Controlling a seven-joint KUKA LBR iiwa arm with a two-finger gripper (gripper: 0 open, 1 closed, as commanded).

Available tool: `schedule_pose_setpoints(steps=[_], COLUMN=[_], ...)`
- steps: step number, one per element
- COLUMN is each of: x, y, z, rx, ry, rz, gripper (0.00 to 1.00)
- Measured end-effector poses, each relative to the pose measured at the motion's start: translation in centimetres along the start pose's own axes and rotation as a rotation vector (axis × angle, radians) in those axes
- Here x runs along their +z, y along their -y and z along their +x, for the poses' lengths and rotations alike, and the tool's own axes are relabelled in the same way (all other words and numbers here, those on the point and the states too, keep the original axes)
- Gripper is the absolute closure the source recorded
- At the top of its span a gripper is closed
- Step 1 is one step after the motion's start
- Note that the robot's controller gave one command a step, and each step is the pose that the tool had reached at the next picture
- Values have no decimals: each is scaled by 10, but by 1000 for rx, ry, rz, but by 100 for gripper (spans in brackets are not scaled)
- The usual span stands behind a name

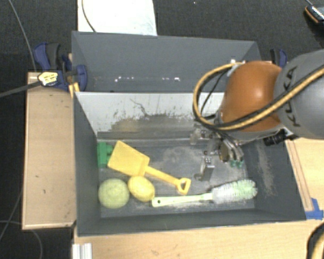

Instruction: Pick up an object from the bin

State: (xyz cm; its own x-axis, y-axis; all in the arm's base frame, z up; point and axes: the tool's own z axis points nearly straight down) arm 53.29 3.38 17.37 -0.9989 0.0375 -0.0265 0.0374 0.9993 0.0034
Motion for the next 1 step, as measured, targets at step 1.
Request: schedule_pose_setpoints(steps=[1], x=[0], y=[0], z=[0], rx=[-1], ry=[0], rz=[0], gripper=[0])
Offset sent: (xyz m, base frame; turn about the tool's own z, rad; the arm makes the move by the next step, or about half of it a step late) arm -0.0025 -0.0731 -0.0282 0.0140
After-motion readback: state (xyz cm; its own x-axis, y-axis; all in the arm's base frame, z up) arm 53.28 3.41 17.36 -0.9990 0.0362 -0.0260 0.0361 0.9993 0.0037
